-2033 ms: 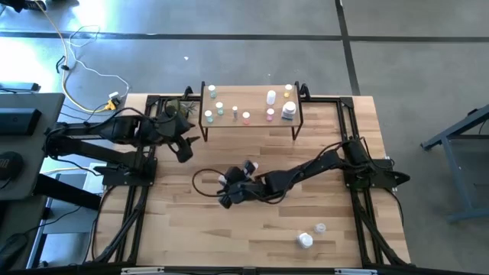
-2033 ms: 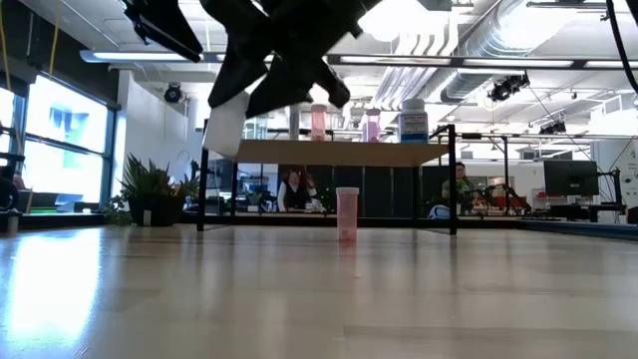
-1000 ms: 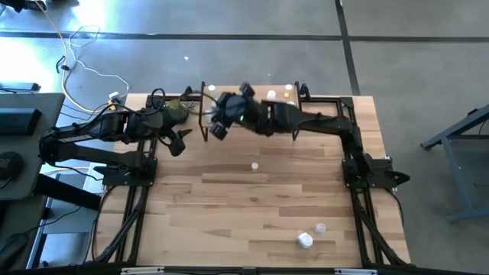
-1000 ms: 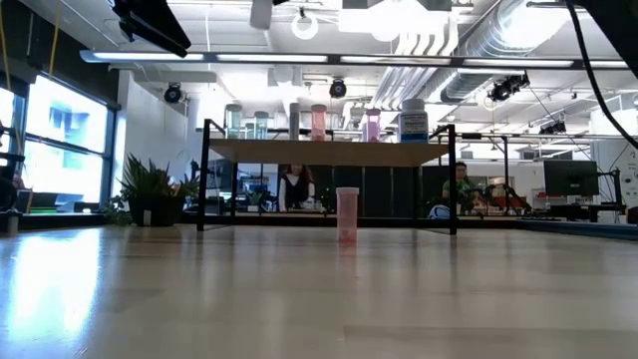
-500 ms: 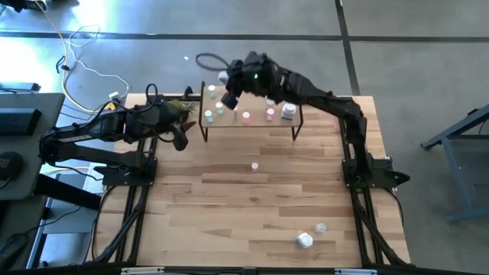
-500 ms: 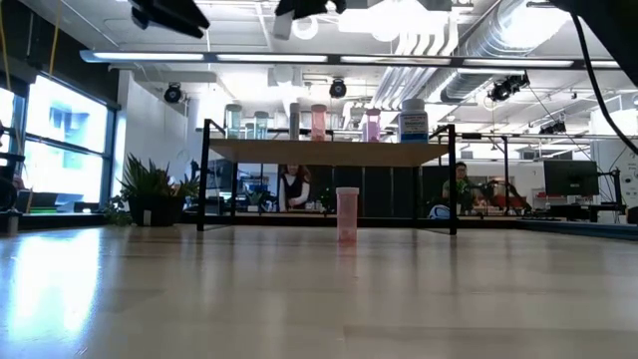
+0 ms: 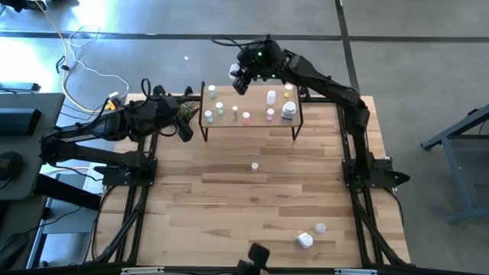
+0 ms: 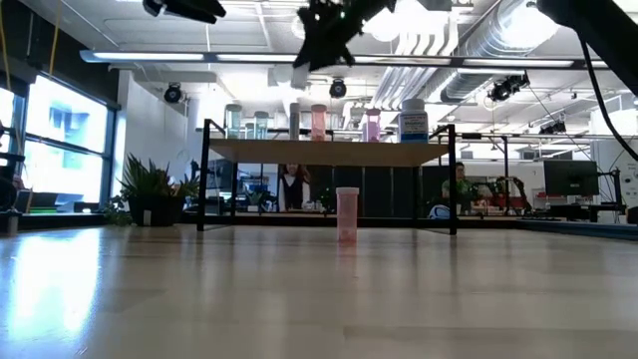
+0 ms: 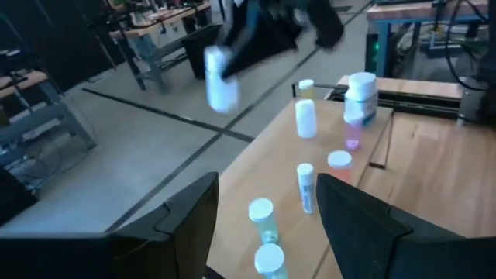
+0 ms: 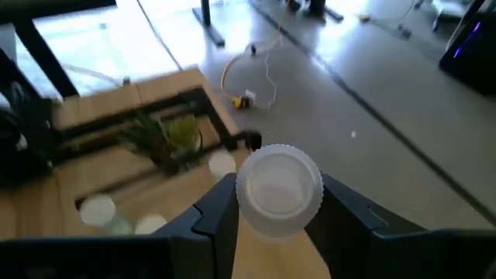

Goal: Pick and place medicine bottles onto shelf by color
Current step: Put the left transparent pill bottle on the shelf

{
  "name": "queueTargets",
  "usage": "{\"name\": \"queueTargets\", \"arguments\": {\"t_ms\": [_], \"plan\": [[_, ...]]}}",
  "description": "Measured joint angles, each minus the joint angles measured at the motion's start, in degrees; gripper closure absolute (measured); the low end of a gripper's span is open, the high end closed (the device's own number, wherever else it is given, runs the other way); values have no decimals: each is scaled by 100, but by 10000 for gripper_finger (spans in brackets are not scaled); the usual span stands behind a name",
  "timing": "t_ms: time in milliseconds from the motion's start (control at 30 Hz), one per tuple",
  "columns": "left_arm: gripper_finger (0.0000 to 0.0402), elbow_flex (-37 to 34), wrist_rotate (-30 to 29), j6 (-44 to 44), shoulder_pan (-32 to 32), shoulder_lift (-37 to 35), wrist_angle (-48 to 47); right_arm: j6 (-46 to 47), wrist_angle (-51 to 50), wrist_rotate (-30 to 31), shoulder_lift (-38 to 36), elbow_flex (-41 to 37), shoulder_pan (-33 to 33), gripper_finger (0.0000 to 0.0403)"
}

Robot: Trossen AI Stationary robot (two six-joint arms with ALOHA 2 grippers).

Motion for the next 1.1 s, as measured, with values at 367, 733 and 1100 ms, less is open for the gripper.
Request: {"name": "queueTargets", "arguments": {"t_ms": [367,733,1100], "plan": [[193,-2,18,-24,524,336,26,-50,382,-258,4,-999,-129,275],[193,-4,23,-26,829,581,72,145,396,-253,4,-1784,-348,275],[193,-4,230,-35,953,581,74,102,196,-387,1,-1841,-406,275]]}}
